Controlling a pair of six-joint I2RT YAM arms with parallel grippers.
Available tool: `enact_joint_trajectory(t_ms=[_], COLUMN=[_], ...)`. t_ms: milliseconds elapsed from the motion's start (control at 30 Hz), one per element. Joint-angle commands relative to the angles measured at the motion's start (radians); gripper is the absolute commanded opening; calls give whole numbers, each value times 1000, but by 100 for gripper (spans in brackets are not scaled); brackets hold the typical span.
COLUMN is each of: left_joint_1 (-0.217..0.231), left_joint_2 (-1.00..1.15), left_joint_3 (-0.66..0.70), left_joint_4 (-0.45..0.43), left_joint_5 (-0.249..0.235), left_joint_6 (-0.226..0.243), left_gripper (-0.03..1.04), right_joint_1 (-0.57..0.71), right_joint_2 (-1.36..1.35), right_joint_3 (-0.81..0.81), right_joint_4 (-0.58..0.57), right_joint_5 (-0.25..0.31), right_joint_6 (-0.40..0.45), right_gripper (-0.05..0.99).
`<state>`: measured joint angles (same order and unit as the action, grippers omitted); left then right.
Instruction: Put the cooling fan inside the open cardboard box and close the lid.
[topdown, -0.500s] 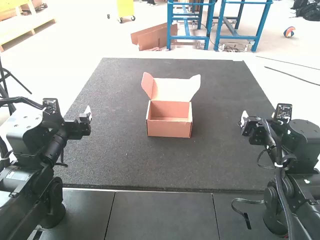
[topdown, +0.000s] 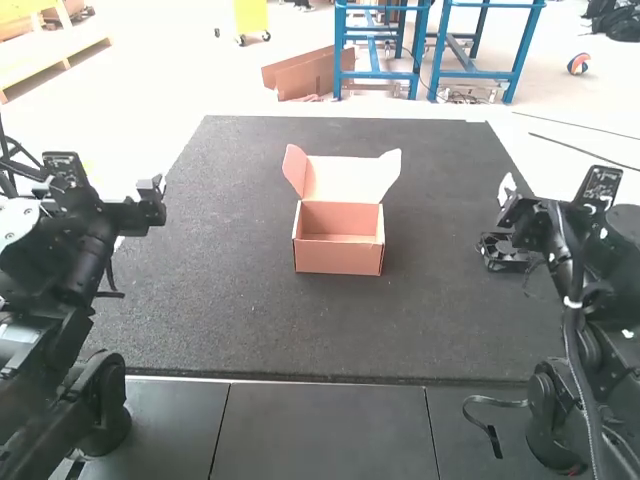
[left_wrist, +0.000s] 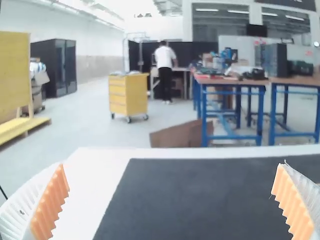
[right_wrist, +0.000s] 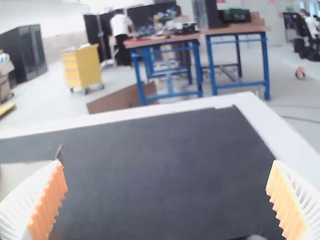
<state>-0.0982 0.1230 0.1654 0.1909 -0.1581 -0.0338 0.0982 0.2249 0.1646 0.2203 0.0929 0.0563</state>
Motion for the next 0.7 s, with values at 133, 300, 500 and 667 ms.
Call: enact_joint_trajectory(t_ms=[133,300,500,667], left_joint_1=[3,-6,-9,-8], left_joint_2=[222,369,564,661], left_joint_3=[244,414,658,776], left_joint_4=[-34,-142,-406,-531], left_joint_5=[-21,-3,61,134], left_joint_6=[17,20,20,20], left_gripper=[96,96,96,96], right_joint_1=[-57,-95,-123,-130], right_joint_2=[280,475,691,732], right_joint_3=[300,520,753,860], right_joint_4=[-107,-338,-647,-641], right_joint_5=[47,-24,-107,-93], right_joint_6=[20,22,36,27], right_gripper=[92,92,92,90])
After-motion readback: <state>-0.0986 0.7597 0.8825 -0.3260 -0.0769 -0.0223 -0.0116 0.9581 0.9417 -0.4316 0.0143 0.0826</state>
